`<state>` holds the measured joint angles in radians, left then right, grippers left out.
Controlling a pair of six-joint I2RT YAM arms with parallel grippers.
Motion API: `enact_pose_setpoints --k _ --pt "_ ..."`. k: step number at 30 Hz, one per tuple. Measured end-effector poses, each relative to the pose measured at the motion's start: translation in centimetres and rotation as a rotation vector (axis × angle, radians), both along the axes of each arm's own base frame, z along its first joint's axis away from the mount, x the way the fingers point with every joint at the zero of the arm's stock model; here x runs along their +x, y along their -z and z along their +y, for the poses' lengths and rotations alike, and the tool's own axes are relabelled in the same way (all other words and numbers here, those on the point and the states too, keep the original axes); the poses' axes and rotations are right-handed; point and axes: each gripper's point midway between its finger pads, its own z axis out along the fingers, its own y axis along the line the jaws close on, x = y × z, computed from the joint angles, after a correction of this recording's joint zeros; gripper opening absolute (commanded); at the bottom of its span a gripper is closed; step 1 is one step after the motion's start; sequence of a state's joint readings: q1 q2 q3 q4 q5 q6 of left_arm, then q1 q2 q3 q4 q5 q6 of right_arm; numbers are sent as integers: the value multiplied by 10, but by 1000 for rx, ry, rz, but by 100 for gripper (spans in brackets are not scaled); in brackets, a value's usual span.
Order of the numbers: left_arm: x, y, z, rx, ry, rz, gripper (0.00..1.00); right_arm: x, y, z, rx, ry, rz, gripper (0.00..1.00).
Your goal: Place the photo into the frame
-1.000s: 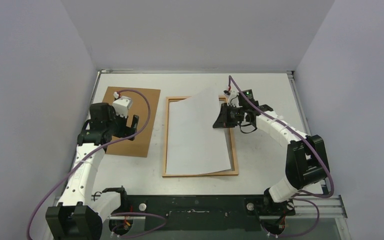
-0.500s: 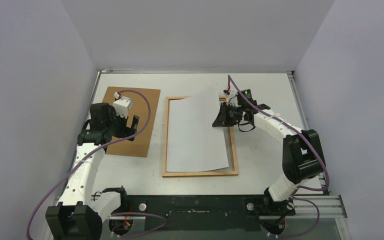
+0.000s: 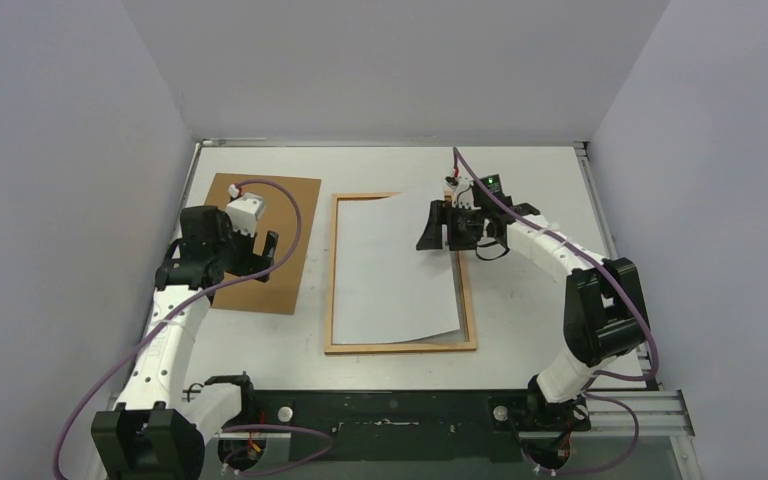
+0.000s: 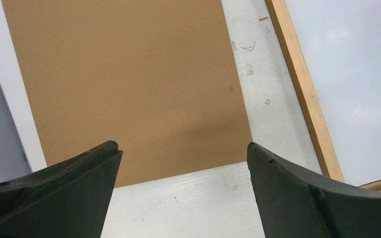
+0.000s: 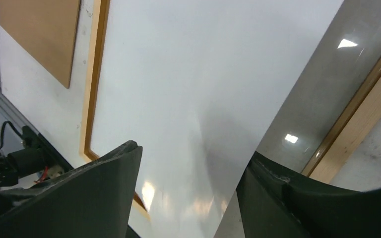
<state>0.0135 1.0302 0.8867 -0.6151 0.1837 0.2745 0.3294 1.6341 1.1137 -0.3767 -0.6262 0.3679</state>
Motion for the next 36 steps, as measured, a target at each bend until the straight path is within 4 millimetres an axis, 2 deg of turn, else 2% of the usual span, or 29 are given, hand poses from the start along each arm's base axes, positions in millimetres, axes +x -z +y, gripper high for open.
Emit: enact_pose_setpoints --k 1,2,3,9,20,27,29,31,33,36 --pt "0 0 0 0 0 0 100 2 -2 0 -12 2 -9 98" --pt "0 0 0 0 0 0 100 5 -4 0 -25 2 -18 91" --pt "0 0 0 0 0 0 100 7 -6 1 -36 5 -28 90" --pt "0 0 0 -1 1 1 100 11 -3 -4 -134 19 -54 90" --pt "0 1 0 -2 0 5 96 15 15 -52 -421 159 -58 90" --pt "0 11 0 -5 -5 46 96 19 -5 -60 -476 232 -133 90" --pt "-1 14 2 -7 -12 61 96 19 -12 -55 -483 246 -155 90" --pt "0 17 8 -10 -32 78 96 19 -23 -40 -469 243 -181 90" --pt "4 19 19 -10 -66 94 96 17 -37 -17 -434 228 -218 90" --pt "13 21 39 2 -120 111 98 10 -62 33 -354 186 -297 90"
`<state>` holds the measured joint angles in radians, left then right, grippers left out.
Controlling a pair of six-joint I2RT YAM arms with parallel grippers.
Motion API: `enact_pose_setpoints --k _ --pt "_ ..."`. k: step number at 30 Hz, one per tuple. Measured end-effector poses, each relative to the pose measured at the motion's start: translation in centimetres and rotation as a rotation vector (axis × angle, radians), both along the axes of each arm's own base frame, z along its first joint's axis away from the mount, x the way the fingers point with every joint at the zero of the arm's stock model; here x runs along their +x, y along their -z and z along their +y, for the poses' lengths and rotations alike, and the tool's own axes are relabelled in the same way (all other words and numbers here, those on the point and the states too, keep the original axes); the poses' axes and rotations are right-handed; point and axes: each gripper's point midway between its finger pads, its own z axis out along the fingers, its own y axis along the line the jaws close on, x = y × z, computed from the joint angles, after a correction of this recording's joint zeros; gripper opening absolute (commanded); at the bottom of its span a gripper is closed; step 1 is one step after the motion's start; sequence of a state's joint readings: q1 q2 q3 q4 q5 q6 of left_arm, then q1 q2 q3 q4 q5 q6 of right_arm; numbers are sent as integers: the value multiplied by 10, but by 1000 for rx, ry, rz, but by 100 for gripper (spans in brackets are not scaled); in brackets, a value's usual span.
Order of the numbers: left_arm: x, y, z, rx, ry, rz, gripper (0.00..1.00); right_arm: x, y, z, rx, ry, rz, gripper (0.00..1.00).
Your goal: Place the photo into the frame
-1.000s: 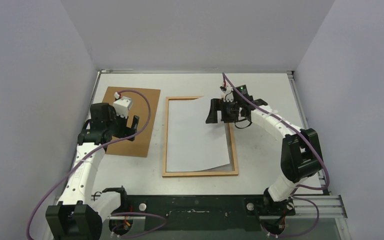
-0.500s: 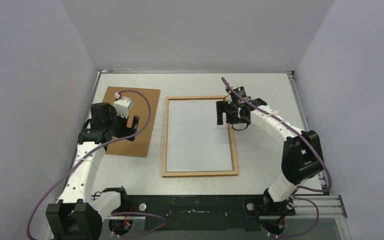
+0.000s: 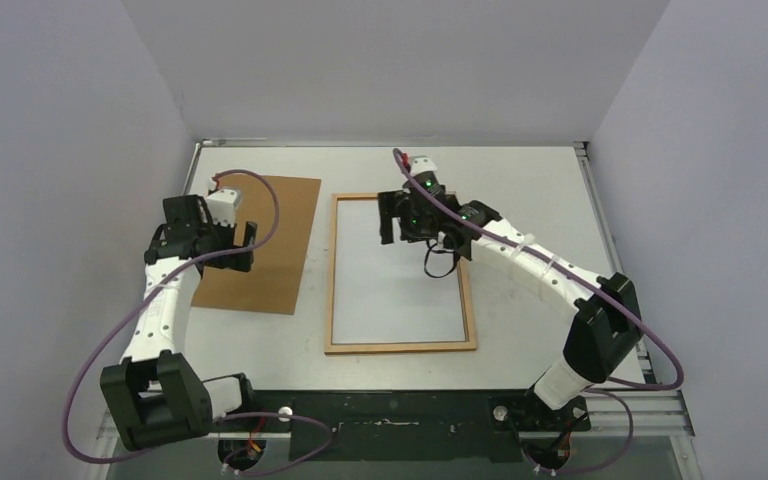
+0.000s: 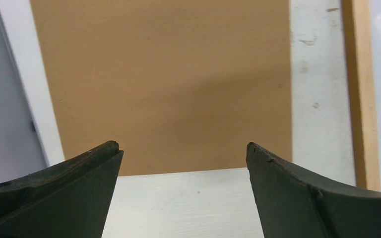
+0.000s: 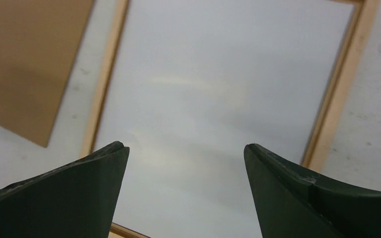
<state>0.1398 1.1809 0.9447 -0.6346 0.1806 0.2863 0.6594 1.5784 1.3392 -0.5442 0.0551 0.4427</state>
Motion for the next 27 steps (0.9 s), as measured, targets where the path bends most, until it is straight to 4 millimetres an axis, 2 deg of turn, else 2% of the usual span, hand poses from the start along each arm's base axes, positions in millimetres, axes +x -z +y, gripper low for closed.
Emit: enact_pose_setpoints --k 2,4,6,9,10,13,16,19,21,27 --pt "6 4 19 14 -36 16 100 -9 -17 38 41 -53 -44 90" --pt "11 10 40 30 -78 34 93 -16 -30 82 90 -103 -85 90" --pt "16 16 61 47 -113 51 92 -22 -31 123 133 -145 -106 90" --pt "17 28 87 60 -151 79 91 -33 -7 173 151 -196 -84 90" --pt "15 33 97 62 -167 92 91 -36 10 190 142 -211 -65 90" --pt "9 44 115 68 -193 122 91 -42 56 222 103 -239 -16 90" --pt "8 51 128 79 -204 134 91 -49 99 241 60 -255 30 90" --pt "15 53 134 89 -198 131 90 -53 125 251 39 -259 60 90" --pt "22 55 139 99 -195 122 90 -51 127 258 50 -254 62 90" --pt "32 69 156 144 -208 127 88 -37 111 280 121 -240 30 90"
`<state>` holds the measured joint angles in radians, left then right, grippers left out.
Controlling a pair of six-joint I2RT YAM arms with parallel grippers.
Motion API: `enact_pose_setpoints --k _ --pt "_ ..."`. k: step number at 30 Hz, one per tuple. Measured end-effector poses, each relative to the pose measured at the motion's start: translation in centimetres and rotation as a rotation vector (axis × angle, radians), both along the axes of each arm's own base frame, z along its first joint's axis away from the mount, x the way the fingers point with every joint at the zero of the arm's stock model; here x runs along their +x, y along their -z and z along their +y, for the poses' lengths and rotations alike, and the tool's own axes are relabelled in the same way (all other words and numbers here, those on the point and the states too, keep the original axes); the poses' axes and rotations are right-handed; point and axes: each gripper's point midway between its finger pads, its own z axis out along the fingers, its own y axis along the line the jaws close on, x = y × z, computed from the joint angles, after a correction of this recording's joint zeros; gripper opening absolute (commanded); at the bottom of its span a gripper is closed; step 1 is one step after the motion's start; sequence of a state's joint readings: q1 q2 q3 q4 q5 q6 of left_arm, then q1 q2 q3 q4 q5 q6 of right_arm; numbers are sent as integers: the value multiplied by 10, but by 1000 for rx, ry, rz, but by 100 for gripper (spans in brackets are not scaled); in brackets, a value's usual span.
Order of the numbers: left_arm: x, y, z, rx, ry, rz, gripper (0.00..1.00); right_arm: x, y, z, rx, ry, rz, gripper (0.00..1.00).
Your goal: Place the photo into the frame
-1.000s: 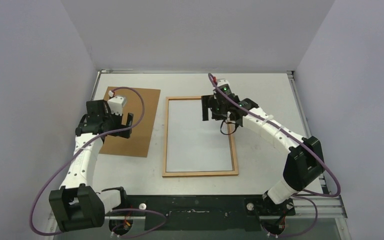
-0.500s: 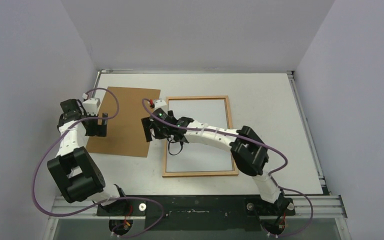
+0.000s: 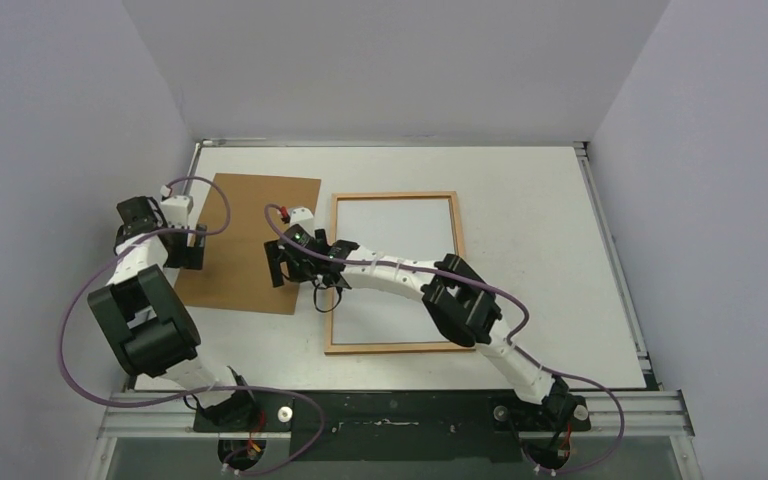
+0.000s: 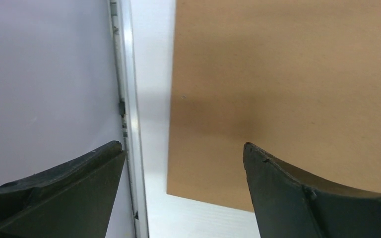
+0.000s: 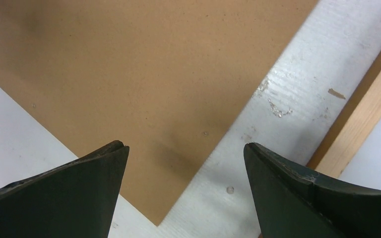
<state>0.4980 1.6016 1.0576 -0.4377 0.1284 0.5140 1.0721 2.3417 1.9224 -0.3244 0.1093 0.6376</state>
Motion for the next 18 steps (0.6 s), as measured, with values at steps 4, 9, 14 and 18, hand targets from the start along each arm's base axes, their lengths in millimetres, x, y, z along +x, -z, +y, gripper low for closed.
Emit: enact_pose_setpoints --k 4,9,14,18 --pt "6 9 17 48 -33 3 89 9 9 2 3 20 1 90" --pt "17 18 32 79 -57 0 87 21 23 -12 -23 68 10 90" --pt "32 19 42 89 -79 -25 80 40 26 -25 -11 123 -4 90" --pt "41 15 48 126 -94 -55 78 51 27 -44 -13 165 -8 90"
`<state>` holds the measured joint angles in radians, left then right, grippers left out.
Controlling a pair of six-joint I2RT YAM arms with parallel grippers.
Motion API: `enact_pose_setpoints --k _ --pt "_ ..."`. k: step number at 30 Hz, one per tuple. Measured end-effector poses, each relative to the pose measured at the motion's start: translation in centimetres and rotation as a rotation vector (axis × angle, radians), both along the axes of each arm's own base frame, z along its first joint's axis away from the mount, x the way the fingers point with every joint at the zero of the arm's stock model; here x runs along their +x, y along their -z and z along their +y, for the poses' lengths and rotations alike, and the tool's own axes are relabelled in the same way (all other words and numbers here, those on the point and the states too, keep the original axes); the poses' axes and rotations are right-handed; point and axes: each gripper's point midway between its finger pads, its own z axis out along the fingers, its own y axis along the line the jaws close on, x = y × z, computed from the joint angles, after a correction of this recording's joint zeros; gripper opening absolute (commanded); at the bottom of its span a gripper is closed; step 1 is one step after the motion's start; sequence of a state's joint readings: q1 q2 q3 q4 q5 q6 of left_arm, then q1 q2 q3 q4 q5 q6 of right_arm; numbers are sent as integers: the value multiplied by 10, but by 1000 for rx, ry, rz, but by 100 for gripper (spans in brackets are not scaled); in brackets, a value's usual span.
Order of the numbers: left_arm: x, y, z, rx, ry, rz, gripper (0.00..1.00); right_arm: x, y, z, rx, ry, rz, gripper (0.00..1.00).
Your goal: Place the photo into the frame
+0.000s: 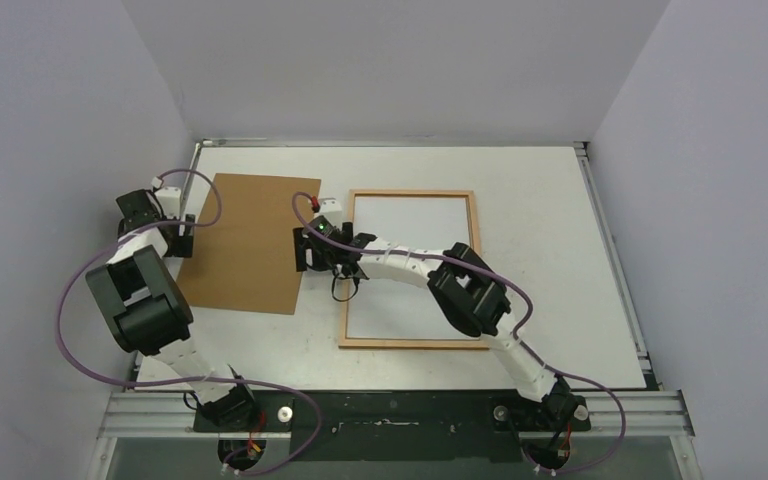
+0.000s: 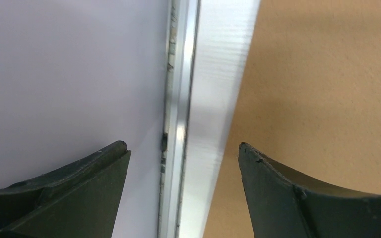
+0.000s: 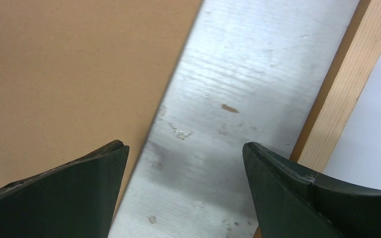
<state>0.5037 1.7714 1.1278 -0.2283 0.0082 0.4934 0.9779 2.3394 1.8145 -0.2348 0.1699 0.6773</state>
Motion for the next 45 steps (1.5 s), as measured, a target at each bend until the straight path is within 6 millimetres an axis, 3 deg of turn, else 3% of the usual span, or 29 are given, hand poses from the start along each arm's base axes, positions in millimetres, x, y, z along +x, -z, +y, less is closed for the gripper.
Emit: enact_pose_setpoints --k 4,12,15,27,35,41,45 --pt "13 -6 4 86 -5 -39 78 10 1 -17 -5 39 3 90" --pt "34 3 -2 217 9 -45 78 11 0 -27 -7 56 -3 90" --pt "33 17 4 235 -7 -13 78 11 1 -29 -12 61 -6 90" --pt "35 17 13 280 -32 -13 77 7 2 -53 -25 87 1 90" --pt "45 19 16 285 -34 -7 76 5 3 -58 -28 94 0 90" --pt "47 23 4 231 11 5 73 5 2 -58 -23 97 3 90" --pt "40 27 -15 150 72 34 69 4 1 -55 -4 100 16 90"
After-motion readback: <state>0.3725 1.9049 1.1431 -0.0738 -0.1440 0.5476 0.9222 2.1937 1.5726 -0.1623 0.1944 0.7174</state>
